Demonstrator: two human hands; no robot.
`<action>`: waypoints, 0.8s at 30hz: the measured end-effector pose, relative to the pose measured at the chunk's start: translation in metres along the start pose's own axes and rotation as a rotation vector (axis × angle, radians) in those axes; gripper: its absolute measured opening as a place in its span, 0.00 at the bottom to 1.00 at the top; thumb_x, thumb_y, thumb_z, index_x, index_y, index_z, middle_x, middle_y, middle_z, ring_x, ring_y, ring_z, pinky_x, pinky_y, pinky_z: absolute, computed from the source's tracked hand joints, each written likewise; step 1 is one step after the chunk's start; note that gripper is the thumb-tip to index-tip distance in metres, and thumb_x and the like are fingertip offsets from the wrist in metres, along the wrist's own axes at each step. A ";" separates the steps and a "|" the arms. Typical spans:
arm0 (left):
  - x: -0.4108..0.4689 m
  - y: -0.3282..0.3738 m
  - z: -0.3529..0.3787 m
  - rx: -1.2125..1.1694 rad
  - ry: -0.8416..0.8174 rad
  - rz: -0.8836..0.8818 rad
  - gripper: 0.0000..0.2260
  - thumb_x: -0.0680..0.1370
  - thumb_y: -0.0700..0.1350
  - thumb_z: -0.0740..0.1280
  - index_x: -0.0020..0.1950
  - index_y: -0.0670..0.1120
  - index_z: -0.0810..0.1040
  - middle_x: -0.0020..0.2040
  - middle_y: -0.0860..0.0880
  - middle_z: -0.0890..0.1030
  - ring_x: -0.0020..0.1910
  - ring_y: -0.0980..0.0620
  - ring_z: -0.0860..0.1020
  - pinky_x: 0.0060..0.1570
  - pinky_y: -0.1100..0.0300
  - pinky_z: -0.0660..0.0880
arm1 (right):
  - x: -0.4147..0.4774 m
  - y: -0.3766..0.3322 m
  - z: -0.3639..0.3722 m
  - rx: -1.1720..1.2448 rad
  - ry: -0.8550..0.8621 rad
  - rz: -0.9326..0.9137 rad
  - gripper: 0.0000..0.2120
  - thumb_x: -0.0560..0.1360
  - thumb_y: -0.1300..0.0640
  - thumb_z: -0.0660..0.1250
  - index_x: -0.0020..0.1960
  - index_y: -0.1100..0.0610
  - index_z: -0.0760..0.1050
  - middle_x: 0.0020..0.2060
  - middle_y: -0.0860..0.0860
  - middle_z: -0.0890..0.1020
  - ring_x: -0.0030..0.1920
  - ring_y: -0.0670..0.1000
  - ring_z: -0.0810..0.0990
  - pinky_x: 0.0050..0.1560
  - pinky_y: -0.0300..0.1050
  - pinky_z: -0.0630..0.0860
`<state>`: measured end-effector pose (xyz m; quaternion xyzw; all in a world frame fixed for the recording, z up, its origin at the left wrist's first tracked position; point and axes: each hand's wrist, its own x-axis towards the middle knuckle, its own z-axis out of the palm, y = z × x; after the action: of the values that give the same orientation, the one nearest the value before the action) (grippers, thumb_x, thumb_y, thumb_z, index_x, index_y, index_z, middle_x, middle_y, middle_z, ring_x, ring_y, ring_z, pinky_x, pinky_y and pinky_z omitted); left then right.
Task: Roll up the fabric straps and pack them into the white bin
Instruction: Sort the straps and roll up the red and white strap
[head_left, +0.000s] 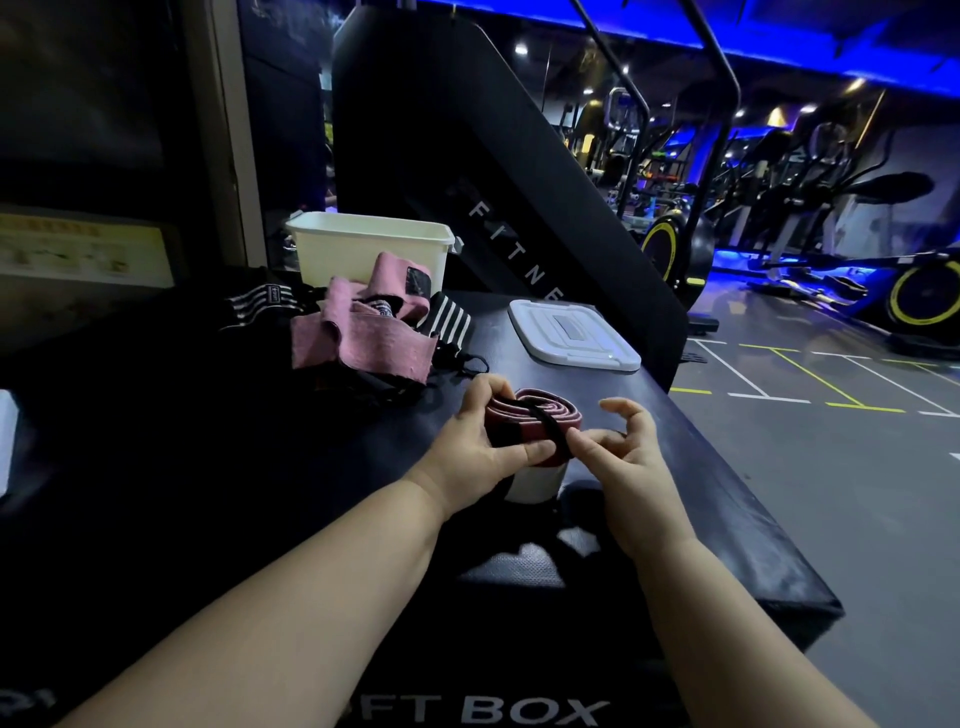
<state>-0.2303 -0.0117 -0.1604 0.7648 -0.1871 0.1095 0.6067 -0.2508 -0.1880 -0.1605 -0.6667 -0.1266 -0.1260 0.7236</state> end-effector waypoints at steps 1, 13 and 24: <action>-0.001 0.001 0.000 0.005 -0.007 0.004 0.24 0.59 0.62 0.74 0.49 0.64 0.66 0.51 0.50 0.76 0.48 0.55 0.76 0.56 0.55 0.74 | 0.001 0.001 -0.001 0.009 -0.009 0.012 0.16 0.75 0.64 0.69 0.59 0.54 0.68 0.32 0.47 0.79 0.38 0.43 0.79 0.45 0.31 0.74; -0.001 0.001 -0.006 -0.060 -0.164 -0.024 0.21 0.68 0.53 0.72 0.54 0.55 0.64 0.52 0.51 0.75 0.48 0.60 0.75 0.50 0.68 0.71 | 0.003 0.001 -0.001 -0.001 -0.211 0.061 0.24 0.71 0.56 0.73 0.65 0.47 0.75 0.63 0.52 0.79 0.64 0.50 0.77 0.58 0.43 0.76; 0.029 0.050 -0.057 0.586 -0.475 0.181 0.19 0.65 0.56 0.76 0.52 0.52 0.76 0.57 0.51 0.73 0.58 0.57 0.70 0.58 0.70 0.63 | 0.000 -0.004 0.000 0.057 -0.320 0.098 0.18 0.77 0.69 0.61 0.63 0.52 0.71 0.54 0.45 0.84 0.56 0.43 0.80 0.54 0.37 0.76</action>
<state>-0.2220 0.0292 -0.0907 0.8902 -0.3498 0.0314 0.2900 -0.2519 -0.1881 -0.1566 -0.6628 -0.2110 0.0206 0.7182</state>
